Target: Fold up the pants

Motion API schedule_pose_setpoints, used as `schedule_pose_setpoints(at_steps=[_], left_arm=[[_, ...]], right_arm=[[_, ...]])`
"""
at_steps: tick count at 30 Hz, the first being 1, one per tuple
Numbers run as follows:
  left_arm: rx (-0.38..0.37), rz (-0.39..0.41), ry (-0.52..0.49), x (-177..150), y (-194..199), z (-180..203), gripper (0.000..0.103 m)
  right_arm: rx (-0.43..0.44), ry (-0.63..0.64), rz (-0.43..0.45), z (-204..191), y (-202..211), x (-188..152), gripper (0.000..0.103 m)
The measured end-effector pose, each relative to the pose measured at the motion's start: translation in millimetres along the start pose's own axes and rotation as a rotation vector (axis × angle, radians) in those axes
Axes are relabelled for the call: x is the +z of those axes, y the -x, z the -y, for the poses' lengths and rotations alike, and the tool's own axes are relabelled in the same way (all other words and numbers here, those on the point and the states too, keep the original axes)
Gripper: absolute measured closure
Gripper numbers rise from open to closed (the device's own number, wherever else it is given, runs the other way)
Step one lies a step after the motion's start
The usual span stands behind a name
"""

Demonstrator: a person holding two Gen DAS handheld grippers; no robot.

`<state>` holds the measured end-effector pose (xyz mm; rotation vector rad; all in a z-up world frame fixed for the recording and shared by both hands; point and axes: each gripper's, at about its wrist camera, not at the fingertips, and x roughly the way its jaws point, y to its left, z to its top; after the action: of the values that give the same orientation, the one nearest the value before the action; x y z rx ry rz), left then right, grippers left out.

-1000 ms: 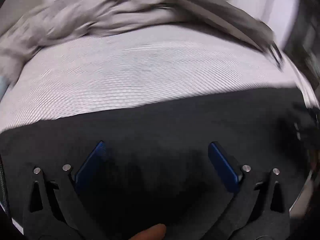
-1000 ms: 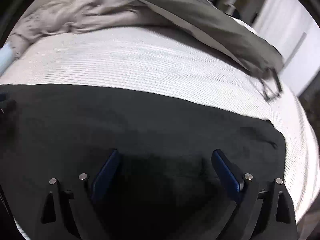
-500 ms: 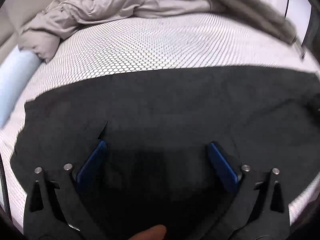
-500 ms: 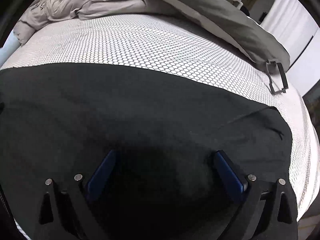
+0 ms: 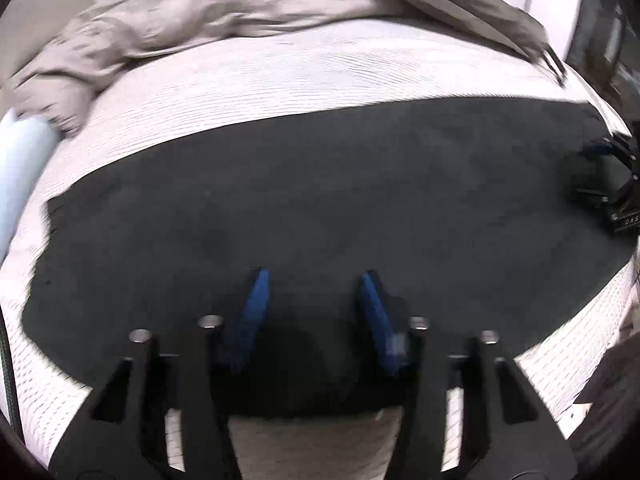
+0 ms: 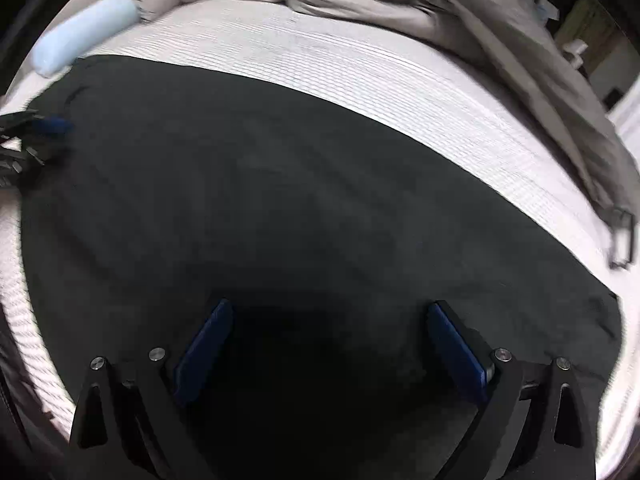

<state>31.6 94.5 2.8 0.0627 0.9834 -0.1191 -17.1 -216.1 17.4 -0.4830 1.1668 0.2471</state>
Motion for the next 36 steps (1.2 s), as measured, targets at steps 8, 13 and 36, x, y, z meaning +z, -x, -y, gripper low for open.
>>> schedule_pose_setpoints(at_steps=[8,13,36], left_arm=[[0.066,0.092,0.236,-26,39,-97,0.063],[0.196,0.024,0.359,-41,16,-151,0.090],[0.235,-0.004,0.523,37,-36,-154,0.072]], right_arm=[[-0.032,-0.012,0.002,7,2,-3,0.004],[-0.006,-0.038,-0.002,21,3,-15,0.004],[-0.003,-0.281,0.097,64,41,-93,0.004]])
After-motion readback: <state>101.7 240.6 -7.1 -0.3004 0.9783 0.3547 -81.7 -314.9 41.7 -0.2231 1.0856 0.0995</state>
